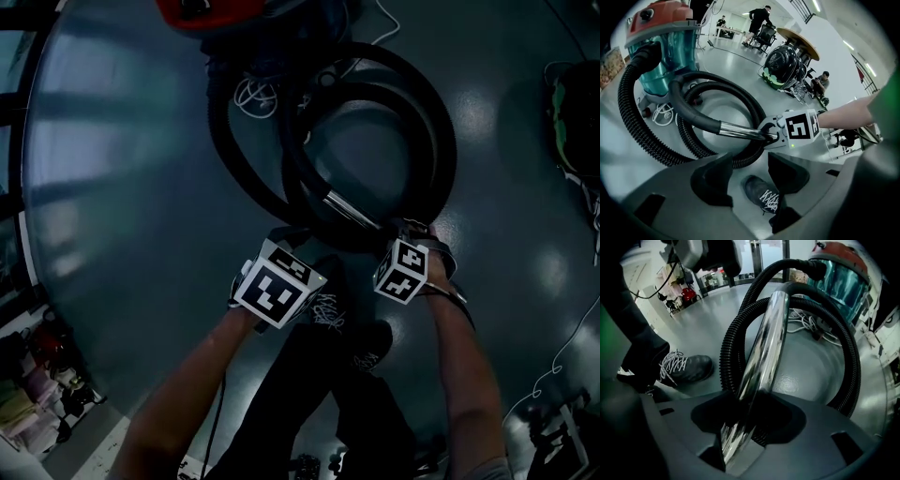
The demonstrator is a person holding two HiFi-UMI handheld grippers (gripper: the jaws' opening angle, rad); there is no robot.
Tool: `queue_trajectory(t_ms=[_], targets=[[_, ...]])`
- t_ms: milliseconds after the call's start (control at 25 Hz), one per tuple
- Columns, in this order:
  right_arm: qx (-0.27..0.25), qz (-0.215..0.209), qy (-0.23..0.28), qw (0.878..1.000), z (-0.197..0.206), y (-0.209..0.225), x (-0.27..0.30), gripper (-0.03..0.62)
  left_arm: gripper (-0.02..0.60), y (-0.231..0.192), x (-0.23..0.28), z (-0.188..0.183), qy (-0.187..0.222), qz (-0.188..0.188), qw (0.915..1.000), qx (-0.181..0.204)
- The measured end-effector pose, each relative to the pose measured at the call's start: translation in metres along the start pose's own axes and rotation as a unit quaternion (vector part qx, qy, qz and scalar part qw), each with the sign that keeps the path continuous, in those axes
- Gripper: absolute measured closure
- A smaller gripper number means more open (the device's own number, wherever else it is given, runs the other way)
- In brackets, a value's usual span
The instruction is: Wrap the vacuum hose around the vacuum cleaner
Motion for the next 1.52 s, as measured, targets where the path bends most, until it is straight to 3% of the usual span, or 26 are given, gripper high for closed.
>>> queue_trajectory(t_ms=[400,600,920,1000,1120,1360,1520], targets=[[0.064,-0.033,0.048,0.996,0.002,0.004,0.018,0.376,0.339,0.001,0.022,0.021,-0.016,0.0,0.9998,-0.012],[0.071,-0.017,0.054,0.996,0.001,0.004,0.015,0.375,0.339,0.007,0.022,0.02,-0.009,0.002,0.9999,-0.01],[0.112,-0.01,0.121,0.986,-0.01,0.001,-0.023,0.375,0.344,0.024,0.015,0.013,0.001,0.006,1.0,-0.001],[0.141,-0.008,0.146,0.979,-0.012,-0.005,-0.045,0.375,0.367,0.031,0.006,0.011,0.006,0.006,1.0,0.001],[0.189,-0.02,0.21,0.959,-0.024,-0.023,-0.085,0.376,0.416,0.04,-0.014,0.005,0.007,-0.006,0.9998,0.018],[0.213,-0.018,0.303,0.929,-0.033,-0.07,-0.177,0.376,0.575,0.078,-0.062,-0.022,0.044,-0.039,0.998,0.021],[0.217,-0.026,0.344,0.913,-0.034,-0.111,-0.238,0.376,0.575,0.111,-0.106,-0.047,0.088,-0.026,0.9958,-0.005]])
Point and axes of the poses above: the fingertips, and each gripper's own axes: x forward along the fingers, y to its right, z out of its underside, the point moved 1 cm from there along -x, backward along the fingers, and after that the axes turned 11 degrees about -z, right-handed, at the moved point
